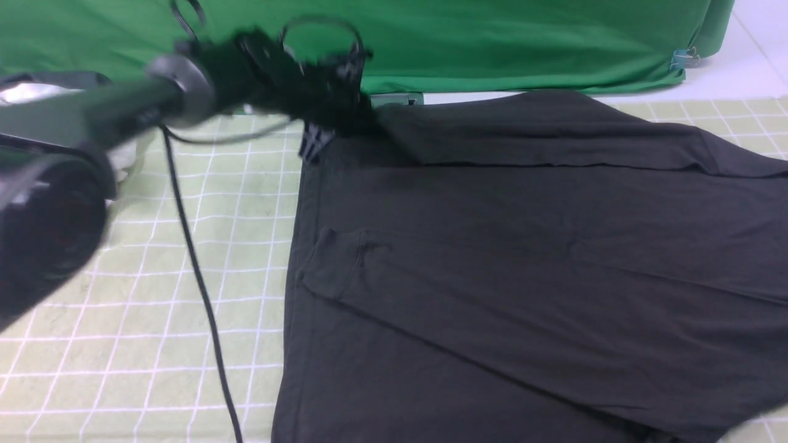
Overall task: Fold a long-sleeved shirt over a green coffee tablecloth.
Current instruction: 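Fold the left side of the dark shirt inward over its body with the left gripper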
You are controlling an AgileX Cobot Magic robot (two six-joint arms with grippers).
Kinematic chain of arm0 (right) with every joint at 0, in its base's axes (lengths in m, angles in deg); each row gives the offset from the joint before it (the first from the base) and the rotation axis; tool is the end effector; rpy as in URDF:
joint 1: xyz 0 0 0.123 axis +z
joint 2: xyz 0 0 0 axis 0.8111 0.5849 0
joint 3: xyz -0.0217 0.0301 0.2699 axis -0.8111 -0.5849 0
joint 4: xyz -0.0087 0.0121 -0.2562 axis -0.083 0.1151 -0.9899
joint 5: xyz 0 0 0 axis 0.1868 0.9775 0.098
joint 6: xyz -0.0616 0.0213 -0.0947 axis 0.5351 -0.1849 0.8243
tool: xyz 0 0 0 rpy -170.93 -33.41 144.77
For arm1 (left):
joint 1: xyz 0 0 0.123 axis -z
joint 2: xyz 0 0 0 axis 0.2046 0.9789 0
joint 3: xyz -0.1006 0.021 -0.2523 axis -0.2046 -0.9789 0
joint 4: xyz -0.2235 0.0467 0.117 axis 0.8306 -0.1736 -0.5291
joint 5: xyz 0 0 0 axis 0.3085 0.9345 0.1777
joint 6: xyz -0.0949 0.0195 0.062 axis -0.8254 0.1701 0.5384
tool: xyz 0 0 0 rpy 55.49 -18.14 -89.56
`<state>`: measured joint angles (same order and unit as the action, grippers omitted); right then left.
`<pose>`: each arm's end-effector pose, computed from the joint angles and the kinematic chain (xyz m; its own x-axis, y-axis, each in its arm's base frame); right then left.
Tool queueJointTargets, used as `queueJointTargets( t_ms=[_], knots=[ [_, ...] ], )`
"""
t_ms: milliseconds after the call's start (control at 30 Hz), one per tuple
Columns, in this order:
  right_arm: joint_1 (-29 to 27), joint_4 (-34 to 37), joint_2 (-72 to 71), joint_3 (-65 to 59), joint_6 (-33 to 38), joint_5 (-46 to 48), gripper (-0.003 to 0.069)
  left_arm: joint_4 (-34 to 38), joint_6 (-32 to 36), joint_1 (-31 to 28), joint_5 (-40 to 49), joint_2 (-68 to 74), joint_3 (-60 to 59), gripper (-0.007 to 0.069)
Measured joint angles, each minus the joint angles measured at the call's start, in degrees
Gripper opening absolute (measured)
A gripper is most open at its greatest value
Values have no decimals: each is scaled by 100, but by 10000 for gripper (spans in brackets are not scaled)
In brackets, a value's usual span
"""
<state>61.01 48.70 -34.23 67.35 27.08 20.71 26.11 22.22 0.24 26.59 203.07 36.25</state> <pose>0.1501 0.0256 0.2804 -0.7052 -0.0905 -0.7032 -0.1688 0.9847 0.0425 0.5075 -0.1417 0.1809 -0.6122 -0.7843 -0.1001 -0.4485 0.4488 -0.7729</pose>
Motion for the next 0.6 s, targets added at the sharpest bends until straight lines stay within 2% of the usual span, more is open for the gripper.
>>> queueJointTargets(
  t_ms=[100,267,300,467,600],
  knots=[
    [0,0,0,0,83,-24,244,-108,0,0,365,-590,5,25],
    [0,0,0,0,117,-35,244,-969,-374,68,1457,-1380,-87,25],
    [0,0,0,0,117,-37,244,-1320,-460,164,1754,-1524,-238,25],
    [0,0,0,0,117,-48,244,-2402,-649,569,2130,-1745,-1076,25],
    [0,0,0,0,123,-48,244,-2665,-771,787,1942,-1783,-1751,25]
  ],
)
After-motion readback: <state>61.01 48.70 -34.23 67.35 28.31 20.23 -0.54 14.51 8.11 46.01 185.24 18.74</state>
